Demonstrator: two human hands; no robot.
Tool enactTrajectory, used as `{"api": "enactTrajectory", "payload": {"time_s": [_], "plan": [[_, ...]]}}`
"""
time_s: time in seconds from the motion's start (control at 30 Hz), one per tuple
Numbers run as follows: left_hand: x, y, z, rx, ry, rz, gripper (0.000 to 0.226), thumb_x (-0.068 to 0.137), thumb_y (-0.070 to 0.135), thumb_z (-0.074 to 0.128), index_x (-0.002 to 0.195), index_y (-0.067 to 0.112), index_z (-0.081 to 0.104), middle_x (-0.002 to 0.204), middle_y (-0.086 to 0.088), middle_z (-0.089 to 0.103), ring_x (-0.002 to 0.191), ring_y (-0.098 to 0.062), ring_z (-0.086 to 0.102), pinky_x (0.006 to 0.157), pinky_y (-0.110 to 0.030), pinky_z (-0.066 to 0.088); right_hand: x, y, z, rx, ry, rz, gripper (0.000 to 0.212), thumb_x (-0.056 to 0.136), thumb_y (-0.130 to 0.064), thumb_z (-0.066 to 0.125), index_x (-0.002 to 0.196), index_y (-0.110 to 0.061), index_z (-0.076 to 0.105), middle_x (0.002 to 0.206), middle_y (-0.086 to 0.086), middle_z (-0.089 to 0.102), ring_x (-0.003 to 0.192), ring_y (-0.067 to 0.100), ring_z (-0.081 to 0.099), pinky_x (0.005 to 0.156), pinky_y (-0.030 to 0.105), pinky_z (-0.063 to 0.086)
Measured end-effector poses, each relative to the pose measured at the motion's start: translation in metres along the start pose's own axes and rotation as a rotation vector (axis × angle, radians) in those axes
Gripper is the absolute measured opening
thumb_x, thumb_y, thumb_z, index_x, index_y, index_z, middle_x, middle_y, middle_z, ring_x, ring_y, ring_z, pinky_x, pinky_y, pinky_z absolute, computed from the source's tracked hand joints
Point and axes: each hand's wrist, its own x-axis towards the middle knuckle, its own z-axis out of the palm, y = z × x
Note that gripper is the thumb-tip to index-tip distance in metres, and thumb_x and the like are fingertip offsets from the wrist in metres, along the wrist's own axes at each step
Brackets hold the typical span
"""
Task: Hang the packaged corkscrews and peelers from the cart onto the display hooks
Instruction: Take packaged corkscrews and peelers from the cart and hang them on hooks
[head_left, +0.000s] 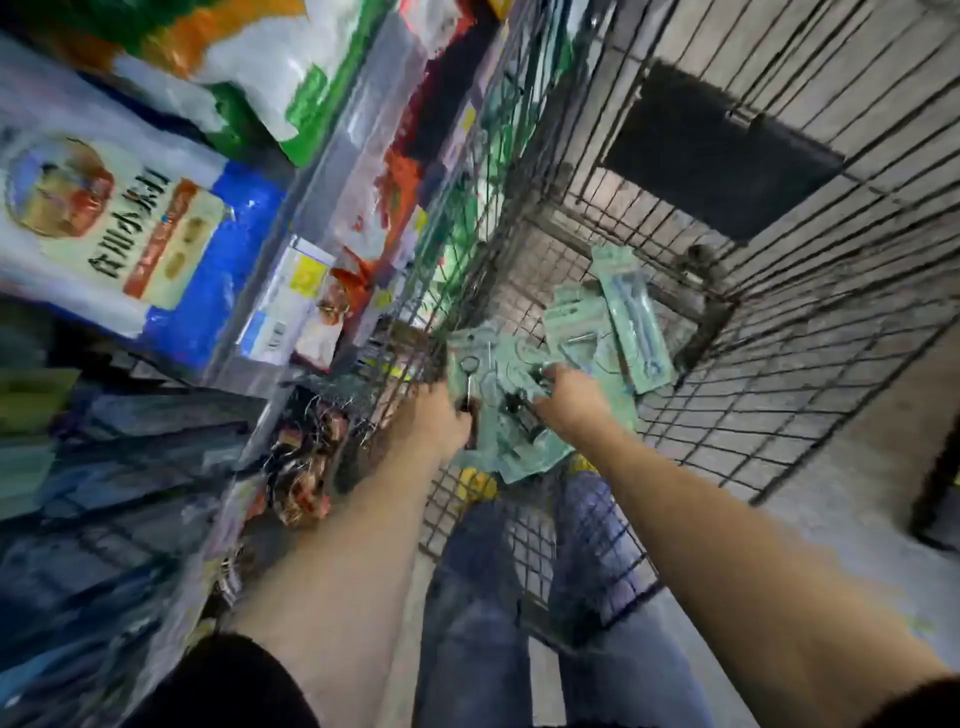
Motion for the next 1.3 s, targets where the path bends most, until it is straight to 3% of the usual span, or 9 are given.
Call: {"api": "enactTrajectory", "payload": {"time_s": [0.1, 0.27, 0.53, 0.67, 0.73, 0.9, 1.07, 1.17, 1.3], "plan": [[0.042, 0.008, 0.027, -0.179, -0.057, -0.085, 0.060, 0.105, 0.034, 0.057, 0.156, 0.008, 0.041, 0.159, -0.020, 0.047, 0.144, -0.040, 0.048, 0.117, -0.047, 0.044, 0.043, -0.002, 0.011, -0.082, -0.024, -0.016, 0.058, 0.096, -0.042, 0.068, 0.140, -0.008, 0.055, 0.133, 0.018, 0.061, 0.124, 0.037, 0.060, 0.098, 0.042, 0.053], [0.078, 0.019, 0.060, -0.596, -0.007, -0.223, 0.094, 0.099, 0.030, 0.072, 0.170, 0.022, 0.011, 0.162, -0.013, 0.047, 0.143, -0.036, 0.053, 0.111, -0.043, 0.047, 0.079, 0.001, 0.032, -0.275, -0.054, 0.011, 0.086, 0.083, -0.071, 0.070, 0.146, -0.015, 0.051, 0.151, 0.018, 0.043, 0.140, 0.040, 0.041, 0.116, 0.047, 0.039], [0.089, 0.005, 0.072, -0.788, 0.117, -0.322, 0.123, 0.064, 0.045, 0.098, 0.163, 0.020, 0.030, 0.149, -0.006, 0.063, 0.136, -0.031, 0.061, 0.116, -0.053, 0.049, 0.090, 0.001, 0.032, -0.042, -0.031, 0.117, 0.070, 0.075, -0.039, 0.090, 0.133, -0.020, 0.057, 0.153, 0.018, 0.037, 0.141, 0.039, 0.038, 0.119, 0.050, 0.039], [0.074, 0.012, 0.052, -0.842, 0.055, -0.332, 0.061, 0.083, 0.026, 0.089, 0.135, 0.010, 0.060, 0.126, 0.004, 0.067, 0.122, -0.023, 0.066, 0.106, -0.036, 0.049, 0.083, 0.006, 0.027, 0.275, -0.003, 0.249, 0.056, 0.078, -0.011, 0.089, 0.125, -0.010, 0.059, 0.122, 0.010, 0.063, 0.117, 0.030, 0.063, 0.100, 0.041, 0.057], [0.068, 0.012, 0.047, -0.850, -0.022, -0.267, 0.046, 0.082, 0.026, 0.089, 0.121, 0.012, 0.069, 0.118, 0.002, 0.074, 0.114, -0.027, 0.072, 0.105, -0.041, 0.054, 0.072, 0.009, 0.022, 0.422, 0.015, 0.258, 0.054, 0.081, -0.007, 0.087, 0.125, -0.007, 0.055, 0.109, 0.004, 0.061, 0.104, 0.025, 0.062, 0.091, 0.036, 0.056], [0.039, 0.018, 0.027, -0.835, -0.097, -0.168, 0.043, 0.080, 0.034, 0.091, 0.115, 0.016, 0.073, 0.114, 0.000, 0.075, 0.106, -0.025, 0.071, 0.102, -0.039, 0.052, 0.036, 0.016, 0.008, 0.617, 0.069, 0.240, 0.055, 0.089, -0.006, 0.079, 0.139, -0.007, 0.055, 0.124, 0.011, 0.067, 0.093, 0.026, 0.067, 0.078, 0.036, 0.058], [-0.007, 0.027, -0.002, -0.884, -0.113, -0.051, 0.019, 0.086, 0.028, 0.088, 0.092, 0.029, 0.069, 0.102, 0.002, 0.074, 0.107, -0.028, 0.073, 0.101, -0.043, 0.058, -0.021, 0.022, -0.022, 0.893, 0.126, 0.293, 0.042, 0.099, -0.007, 0.069, 0.141, -0.003, 0.061, 0.128, 0.018, 0.071, 0.101, 0.030, 0.068, 0.084, 0.037, 0.057], [-0.044, 0.030, -0.022, -0.961, -0.028, -0.014, 0.026, 0.090, 0.023, 0.084, 0.113, 0.014, 0.074, 0.105, -0.001, 0.076, 0.100, -0.024, 0.071, 0.087, -0.030, 0.053, -0.056, 0.024, -0.037, 0.965, 0.208, 0.297, 0.052, 0.099, -0.018, 0.072, 0.146, -0.001, 0.057, 0.130, 0.014, 0.069, 0.098, 0.022, 0.061, 0.081, 0.028, 0.050], [-0.094, 0.029, -0.054, -0.939, -0.051, 0.030, 0.034, 0.096, 0.027, 0.076, 0.124, 0.009, 0.071, 0.120, -0.010, 0.076, 0.105, -0.026, 0.070, 0.086, -0.030, 0.049, -0.110, 0.011, -0.066, 1.072, 0.301, 0.260, 0.054, 0.096, -0.022, 0.075, 0.142, 0.002, 0.059, 0.124, 0.015, 0.070, 0.096, 0.022, 0.061, 0.086, 0.042, 0.054]]}}
